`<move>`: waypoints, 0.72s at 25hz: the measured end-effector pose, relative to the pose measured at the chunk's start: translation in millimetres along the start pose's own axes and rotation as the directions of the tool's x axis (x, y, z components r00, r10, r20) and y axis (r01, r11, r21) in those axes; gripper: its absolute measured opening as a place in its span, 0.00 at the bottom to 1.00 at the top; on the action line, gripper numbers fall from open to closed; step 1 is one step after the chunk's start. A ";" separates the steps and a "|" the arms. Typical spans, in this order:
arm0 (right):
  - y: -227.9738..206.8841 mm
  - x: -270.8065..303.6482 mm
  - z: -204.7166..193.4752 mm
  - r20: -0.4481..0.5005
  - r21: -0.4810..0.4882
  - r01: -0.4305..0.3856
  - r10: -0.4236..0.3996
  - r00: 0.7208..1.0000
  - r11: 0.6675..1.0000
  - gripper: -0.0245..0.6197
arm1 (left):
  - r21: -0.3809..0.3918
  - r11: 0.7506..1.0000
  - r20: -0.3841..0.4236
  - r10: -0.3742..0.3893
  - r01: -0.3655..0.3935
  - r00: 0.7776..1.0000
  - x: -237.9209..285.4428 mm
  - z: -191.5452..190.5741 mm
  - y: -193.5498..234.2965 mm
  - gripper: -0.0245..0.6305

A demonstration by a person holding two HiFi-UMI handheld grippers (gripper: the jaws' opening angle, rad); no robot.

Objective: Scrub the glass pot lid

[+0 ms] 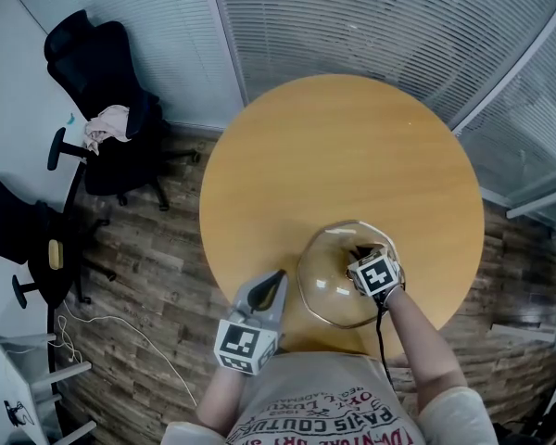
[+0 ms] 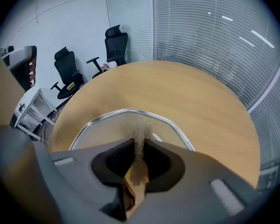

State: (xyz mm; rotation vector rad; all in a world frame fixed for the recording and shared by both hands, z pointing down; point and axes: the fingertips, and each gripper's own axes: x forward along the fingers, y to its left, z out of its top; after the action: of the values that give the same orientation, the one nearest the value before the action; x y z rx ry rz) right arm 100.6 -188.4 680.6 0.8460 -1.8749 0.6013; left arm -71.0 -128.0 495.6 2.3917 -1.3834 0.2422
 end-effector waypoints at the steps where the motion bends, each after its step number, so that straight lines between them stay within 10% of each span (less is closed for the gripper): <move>1: 1.2 1.6 -0.4 -0.005 -0.005 -0.005 0.005 1.000 1.000 0.14 | 0.000 1.000 -0.001 -0.001 0.001 1.000 -0.8 -0.3 0.3 0.05; 18: 45.7 6.8 18.6 -0.075 -0.256 -0.068 0.050 0.996 0.964 0.14 | -0.013 0.999 -0.008 0.029 -0.030 1.000 -16.8 -5.8 14.7 0.05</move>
State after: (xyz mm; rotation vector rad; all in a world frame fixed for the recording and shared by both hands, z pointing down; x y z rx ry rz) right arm 52.9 -174.5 676.8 0.5938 -1.8719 0.4039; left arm -92.0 -119.0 498.8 2.3585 -1.4133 0.2488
